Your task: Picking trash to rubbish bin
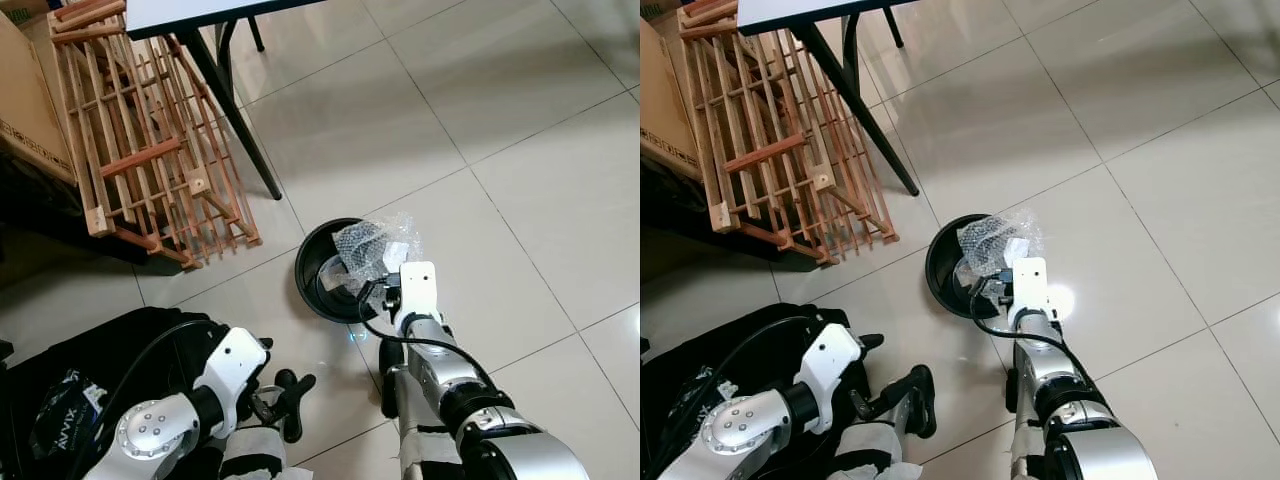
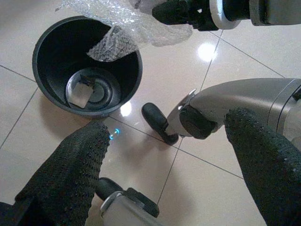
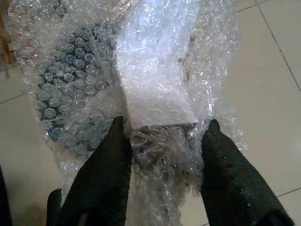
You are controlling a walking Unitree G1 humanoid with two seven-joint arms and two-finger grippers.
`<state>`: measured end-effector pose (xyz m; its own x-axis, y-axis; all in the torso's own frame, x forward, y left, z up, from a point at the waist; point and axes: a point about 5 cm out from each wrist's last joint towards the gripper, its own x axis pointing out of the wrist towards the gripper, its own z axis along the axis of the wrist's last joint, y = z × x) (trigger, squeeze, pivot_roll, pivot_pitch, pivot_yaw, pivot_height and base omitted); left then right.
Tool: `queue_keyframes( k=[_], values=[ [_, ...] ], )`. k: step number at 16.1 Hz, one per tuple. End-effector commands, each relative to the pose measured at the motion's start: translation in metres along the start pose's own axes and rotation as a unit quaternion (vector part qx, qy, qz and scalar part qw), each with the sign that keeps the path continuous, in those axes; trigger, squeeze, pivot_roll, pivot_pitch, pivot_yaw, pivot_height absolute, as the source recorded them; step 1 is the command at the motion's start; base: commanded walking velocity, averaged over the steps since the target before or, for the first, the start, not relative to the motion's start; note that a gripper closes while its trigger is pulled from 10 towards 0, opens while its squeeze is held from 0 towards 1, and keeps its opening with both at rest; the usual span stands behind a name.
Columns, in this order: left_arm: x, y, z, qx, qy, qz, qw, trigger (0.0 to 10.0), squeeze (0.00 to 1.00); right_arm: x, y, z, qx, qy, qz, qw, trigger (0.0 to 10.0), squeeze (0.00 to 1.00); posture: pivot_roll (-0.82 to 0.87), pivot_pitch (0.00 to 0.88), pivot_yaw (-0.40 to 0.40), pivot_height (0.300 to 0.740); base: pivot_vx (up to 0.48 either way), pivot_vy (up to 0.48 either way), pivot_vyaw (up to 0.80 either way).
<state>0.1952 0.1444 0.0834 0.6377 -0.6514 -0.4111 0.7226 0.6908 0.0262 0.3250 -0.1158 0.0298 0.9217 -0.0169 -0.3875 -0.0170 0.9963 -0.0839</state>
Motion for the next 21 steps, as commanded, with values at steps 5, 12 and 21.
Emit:
queue_keyframes(
  k=[5,12,21],
  values=[
    [-0.0069,-0.005,-0.01,-0.008,0.021,-0.001,1.0,10.0,0.0,-0.0044,0.0049,-0.0131,-0.006,0.015,-0.002,1.0,10.0,1.0,0.19,0.565,0.152,0.74,0.0,0.0,0.0],
    [-0.0071,-0.0062,-0.0105,-0.009,0.022,0.0,1.0,10.0,0.0,-0.0046,0.004,-0.0135,-0.007,0.013,-0.003,1.0,10.0,1.0,0.19,0.572,0.149,0.74,0.0,0.0,0.0],
    [-0.0063,-0.0062,-0.0111,-0.008,0.023,0.0,1.0,10.0,0.0,-0.0048,0.004,-0.0145,-0.009,0.014,-0.001,1.0,10.0,1.0,0.18,0.573,0.146,0.74,0.0,0.0,0.0]
  ],
)
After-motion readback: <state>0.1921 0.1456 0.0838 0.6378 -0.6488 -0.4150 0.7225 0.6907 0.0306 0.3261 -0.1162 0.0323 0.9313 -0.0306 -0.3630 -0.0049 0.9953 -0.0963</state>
